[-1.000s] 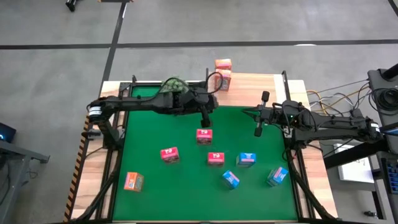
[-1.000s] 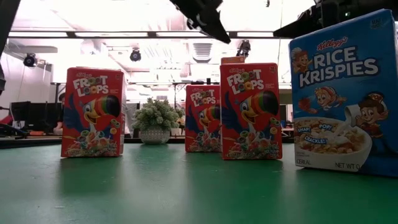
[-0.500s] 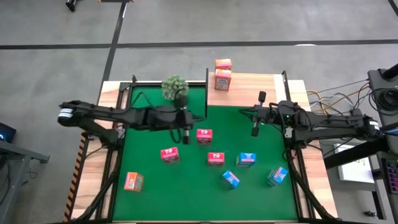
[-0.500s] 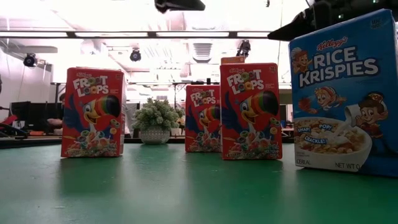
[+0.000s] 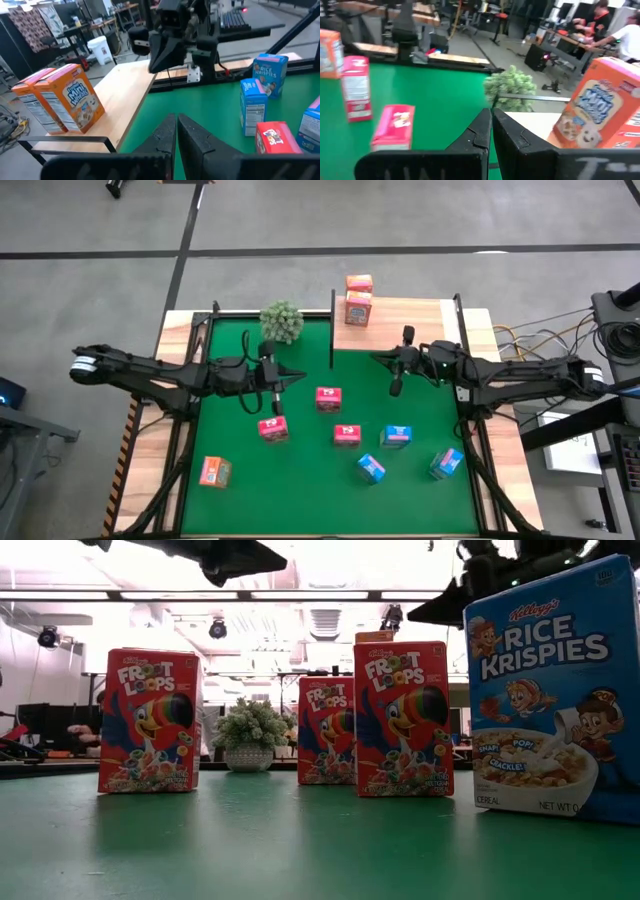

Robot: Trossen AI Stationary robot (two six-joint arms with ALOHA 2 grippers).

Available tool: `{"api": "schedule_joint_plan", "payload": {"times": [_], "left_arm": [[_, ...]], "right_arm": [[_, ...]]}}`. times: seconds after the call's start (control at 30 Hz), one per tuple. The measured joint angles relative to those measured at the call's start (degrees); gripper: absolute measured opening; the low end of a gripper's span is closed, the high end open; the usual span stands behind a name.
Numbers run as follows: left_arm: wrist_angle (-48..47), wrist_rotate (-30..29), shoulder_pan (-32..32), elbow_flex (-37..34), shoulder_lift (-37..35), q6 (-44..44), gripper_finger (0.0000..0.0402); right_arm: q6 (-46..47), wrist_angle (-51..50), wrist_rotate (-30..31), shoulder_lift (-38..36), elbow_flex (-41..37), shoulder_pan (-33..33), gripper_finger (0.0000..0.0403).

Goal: Stack cereal on shelf
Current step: Put the top orange cereal box on the shelf

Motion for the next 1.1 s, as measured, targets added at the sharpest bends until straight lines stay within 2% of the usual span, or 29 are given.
{"api": "schedule_joint_plan", "payload": {"times": [0.53,0.77,1.1], "left_arm": [[2.7,0.0,0.0,-1.1,-0.2,0.6,0.0],[3.2,0.0,0.0,-1.1,-0.2,0.7,0.0],[3.3,0.0,0.0,-1.1,-0.1,0.3,0.0]], "right_arm": [[-3.6,0.9,-0.1,10.4,7.1,-15.1,0.0009],[-5.3,1.1,-0.5,14.6,8.6,-17.2,0.0009],[-5.9,0.8,-0.1,16.7,10.7,-19.2,0.0009]]}}
